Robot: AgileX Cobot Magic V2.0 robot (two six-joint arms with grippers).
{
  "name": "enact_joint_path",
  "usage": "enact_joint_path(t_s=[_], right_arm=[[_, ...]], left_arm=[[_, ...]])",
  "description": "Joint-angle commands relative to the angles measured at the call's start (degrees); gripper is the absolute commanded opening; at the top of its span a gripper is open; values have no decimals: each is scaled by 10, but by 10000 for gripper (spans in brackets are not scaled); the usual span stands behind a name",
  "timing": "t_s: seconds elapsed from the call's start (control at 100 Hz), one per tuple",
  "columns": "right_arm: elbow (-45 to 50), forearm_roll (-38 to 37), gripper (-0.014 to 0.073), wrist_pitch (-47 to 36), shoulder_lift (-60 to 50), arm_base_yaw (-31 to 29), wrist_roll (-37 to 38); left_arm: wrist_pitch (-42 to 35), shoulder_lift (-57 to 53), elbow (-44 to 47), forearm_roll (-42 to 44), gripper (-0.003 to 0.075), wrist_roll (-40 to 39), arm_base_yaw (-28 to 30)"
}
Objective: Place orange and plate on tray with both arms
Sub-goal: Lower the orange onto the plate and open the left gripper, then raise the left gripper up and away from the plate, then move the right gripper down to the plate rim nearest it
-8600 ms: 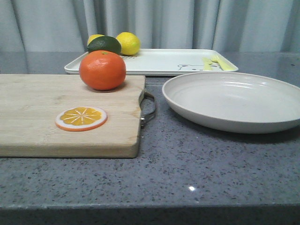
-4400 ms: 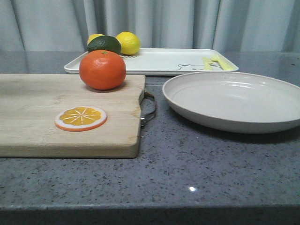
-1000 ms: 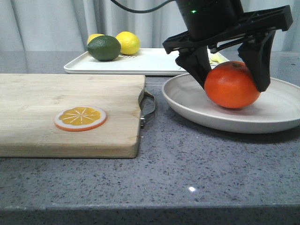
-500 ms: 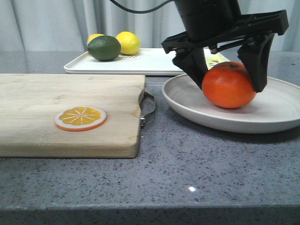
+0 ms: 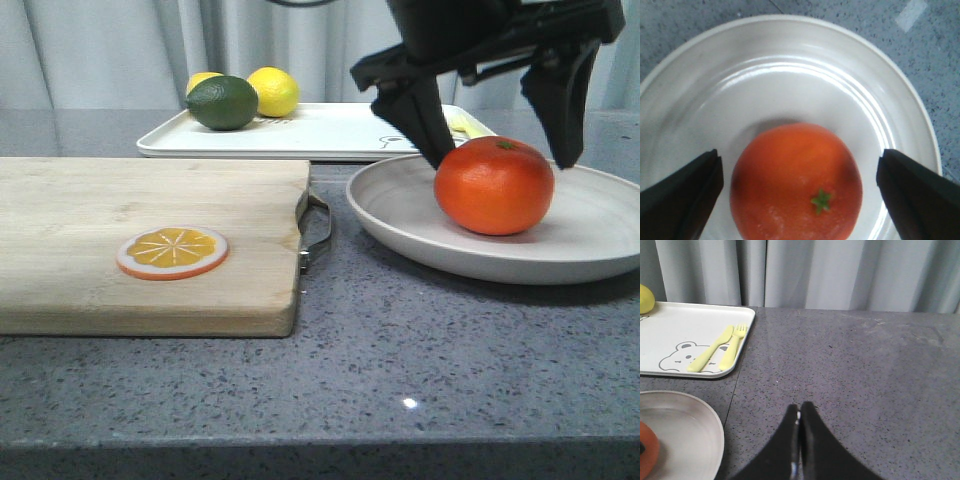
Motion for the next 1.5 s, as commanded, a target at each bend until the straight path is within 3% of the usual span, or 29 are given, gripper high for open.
enact_joint_path(t_s=[0.0, 0.17, 0.27, 0.53, 0.71, 0.95, 1.31, 1.49], right_arm=[[-21, 0, -56, -39, 4, -2, -3], [-21, 0, -56, -39, 4, -2, -3], [-21, 0, -56, -39, 4, -2, -3], [-21, 0, -56, -39, 4, -2, -3], [-21, 0, -56, -38, 4, -2, -3], [-21, 0, -56, -42, 4, -2, -3], [-21, 0, -56, 0, 4, -1, -3], [-28, 1, -56, 22, 4, -1, -3]], left_arm=[[-2, -34, -40, 5, 599, -1, -2], [29, -36, -66, 6, 590, -1, -2], [33, -44, -66, 6, 524, -1, -2], [38, -79, -64, 14, 139, -1, -2], [20, -119, -43, 42, -21, -1, -2], [-48, -226, 86, 59, -20, -1, -2], [-234, -458, 397, 66, -20, -1, -2], [-291, -578, 527, 66, -20, -1, -2]])
